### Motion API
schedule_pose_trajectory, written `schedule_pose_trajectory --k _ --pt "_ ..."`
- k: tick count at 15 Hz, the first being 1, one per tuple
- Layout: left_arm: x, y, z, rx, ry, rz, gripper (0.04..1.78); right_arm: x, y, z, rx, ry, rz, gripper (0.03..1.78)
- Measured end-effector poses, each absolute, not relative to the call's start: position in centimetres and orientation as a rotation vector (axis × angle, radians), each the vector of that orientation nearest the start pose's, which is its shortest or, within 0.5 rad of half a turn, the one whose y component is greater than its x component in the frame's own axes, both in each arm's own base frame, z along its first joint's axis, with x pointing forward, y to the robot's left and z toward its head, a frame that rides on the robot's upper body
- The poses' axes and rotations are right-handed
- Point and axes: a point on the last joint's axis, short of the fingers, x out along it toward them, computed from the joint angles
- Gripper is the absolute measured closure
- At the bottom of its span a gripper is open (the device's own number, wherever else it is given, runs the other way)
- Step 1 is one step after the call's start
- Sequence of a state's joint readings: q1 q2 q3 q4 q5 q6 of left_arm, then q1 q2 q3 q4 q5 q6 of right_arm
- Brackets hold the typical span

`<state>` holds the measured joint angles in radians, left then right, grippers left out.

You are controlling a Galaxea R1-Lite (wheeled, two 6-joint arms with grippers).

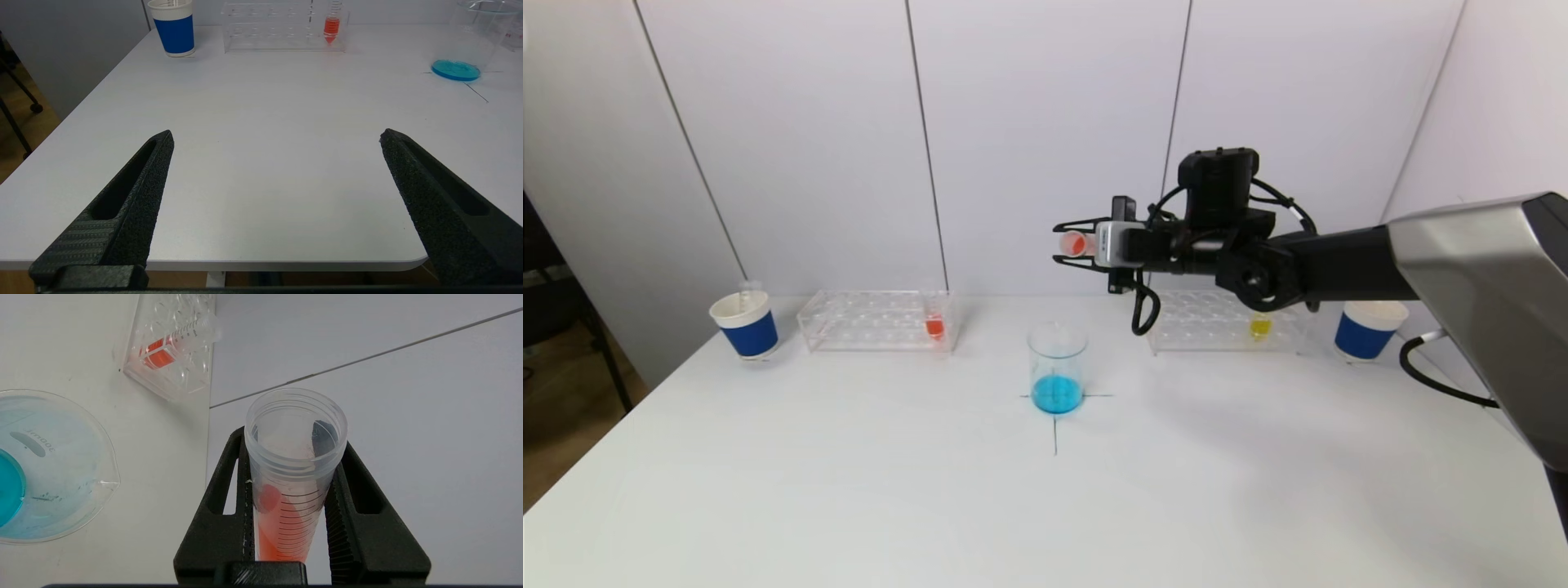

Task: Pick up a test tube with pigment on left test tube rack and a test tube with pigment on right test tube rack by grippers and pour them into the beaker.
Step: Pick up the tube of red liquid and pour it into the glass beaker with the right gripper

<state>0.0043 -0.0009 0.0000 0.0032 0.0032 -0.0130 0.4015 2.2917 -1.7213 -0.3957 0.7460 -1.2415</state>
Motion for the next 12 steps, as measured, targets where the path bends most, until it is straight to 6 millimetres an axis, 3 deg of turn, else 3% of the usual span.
schedule_pose_trajectory --k 12 --pt "-2.29 0.00 7.51 -0.013 0.002 0.008 0.06 43.87 20.46 17.08 -1.192 -0.571 1.067 1.27"
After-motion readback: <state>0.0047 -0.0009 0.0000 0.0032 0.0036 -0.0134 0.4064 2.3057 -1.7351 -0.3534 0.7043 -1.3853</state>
